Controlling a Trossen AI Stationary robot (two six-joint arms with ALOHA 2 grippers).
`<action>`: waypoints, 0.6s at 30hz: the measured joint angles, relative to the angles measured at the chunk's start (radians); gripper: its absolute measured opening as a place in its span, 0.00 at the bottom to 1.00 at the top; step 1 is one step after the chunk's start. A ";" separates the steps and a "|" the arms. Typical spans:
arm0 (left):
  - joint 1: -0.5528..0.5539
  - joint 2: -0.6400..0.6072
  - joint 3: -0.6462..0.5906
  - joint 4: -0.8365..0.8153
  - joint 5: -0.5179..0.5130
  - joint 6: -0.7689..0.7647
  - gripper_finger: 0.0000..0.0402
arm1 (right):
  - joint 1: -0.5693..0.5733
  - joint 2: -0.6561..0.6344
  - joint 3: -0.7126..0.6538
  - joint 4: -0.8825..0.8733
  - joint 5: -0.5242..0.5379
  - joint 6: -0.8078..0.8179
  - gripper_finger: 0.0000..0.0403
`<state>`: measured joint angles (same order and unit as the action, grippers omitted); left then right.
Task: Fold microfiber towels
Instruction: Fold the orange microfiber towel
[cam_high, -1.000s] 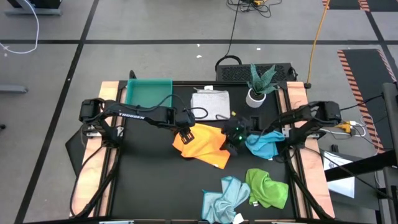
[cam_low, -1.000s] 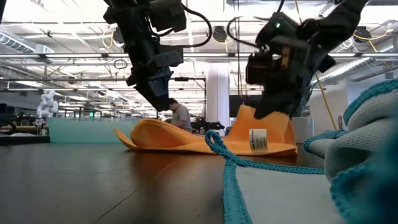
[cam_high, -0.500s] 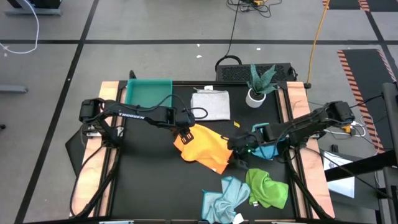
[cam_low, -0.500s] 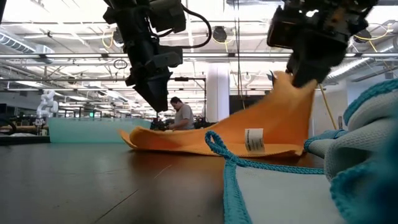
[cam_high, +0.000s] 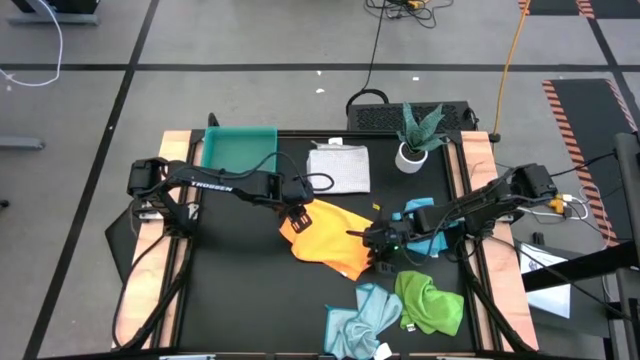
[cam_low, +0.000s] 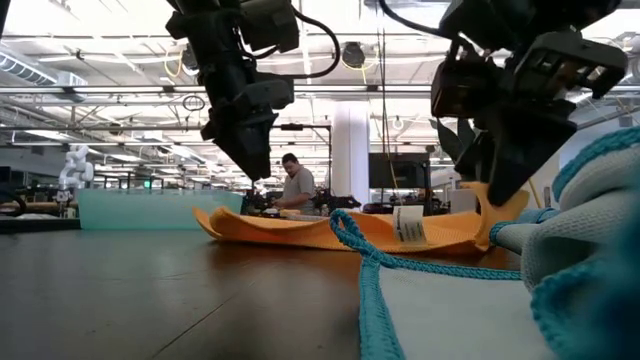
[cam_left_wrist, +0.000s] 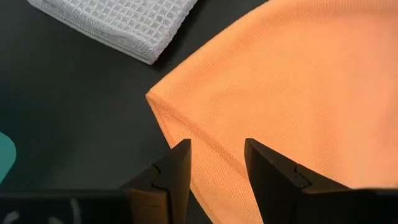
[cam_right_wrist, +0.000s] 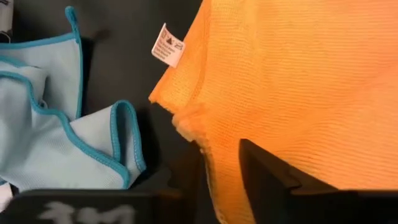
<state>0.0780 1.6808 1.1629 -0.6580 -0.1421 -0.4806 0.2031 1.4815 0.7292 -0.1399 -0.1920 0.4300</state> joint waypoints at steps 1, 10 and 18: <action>0.000 0.000 0.000 -0.001 0.001 -0.003 0.38 | 0.000 0.000 0.000 0.000 0.000 0.000 0.31; -0.005 0.000 0.000 -0.088 -0.029 -0.125 0.38 | 0.000 -0.065 0.000 0.054 -0.124 0.107 0.49; -0.057 0.000 0.000 -0.092 0.106 -0.269 0.38 | -0.010 -0.205 0.001 0.065 -0.071 0.130 0.45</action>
<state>0.0211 1.6808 1.1629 -0.7498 -0.0361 -0.7494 0.1935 1.2766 0.7303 -0.0749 -0.2626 0.5604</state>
